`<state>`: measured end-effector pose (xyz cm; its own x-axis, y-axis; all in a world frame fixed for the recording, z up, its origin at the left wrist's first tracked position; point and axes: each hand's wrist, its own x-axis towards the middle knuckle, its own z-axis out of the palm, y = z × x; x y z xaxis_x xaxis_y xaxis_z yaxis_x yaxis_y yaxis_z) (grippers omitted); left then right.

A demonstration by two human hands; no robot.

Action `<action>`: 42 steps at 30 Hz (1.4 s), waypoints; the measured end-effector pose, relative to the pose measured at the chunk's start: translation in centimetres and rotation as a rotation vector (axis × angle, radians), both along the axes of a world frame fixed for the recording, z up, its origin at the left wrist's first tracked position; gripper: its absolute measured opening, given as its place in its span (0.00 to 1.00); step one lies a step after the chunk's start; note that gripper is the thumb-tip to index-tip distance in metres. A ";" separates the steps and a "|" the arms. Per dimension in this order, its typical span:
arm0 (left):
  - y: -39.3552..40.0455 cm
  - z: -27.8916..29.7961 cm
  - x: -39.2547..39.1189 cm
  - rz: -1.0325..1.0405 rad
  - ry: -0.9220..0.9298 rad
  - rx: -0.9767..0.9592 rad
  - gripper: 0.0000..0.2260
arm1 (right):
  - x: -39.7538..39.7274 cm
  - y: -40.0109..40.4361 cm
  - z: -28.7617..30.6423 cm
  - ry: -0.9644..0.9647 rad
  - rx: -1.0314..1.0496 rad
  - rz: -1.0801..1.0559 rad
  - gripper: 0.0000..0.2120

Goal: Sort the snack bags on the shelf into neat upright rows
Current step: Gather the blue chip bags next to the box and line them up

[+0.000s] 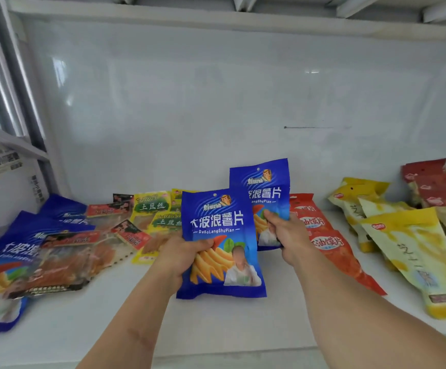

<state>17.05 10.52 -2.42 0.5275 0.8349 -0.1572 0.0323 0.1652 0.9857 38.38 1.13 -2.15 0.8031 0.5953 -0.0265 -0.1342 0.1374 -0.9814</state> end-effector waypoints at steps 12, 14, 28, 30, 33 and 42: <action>2.9 -1.5 6.1 0.138 0.179 0.055 0.22 | 7.4 5.8 -4.3 -0.380 -0.275 -0.044 0.15; 3.1 -1.6 6.6 0.128 0.191 0.061 0.20 | 7.5 5.8 -4.5 -0.431 -0.344 -0.088 0.17; 1.6 -2.1 10.7 0.053 0.160 0.117 0.22 | 7.4 6.3 -1.2 -0.329 -0.492 -0.015 0.33; 1.0 -2.3 11.4 0.071 0.186 0.154 0.24 | 7.1 6.2 -1.3 -0.332 -0.507 0.002 0.32; 0.6 -2.4 12.1 0.089 0.209 0.195 0.22 | 7.0 6.0 -1.5 -0.429 -0.549 0.006 0.33; 0.0 -2.9 12.8 0.139 0.263 0.267 0.23 | 6.8 5.8 -2.1 -0.523 -0.605 -0.014 0.25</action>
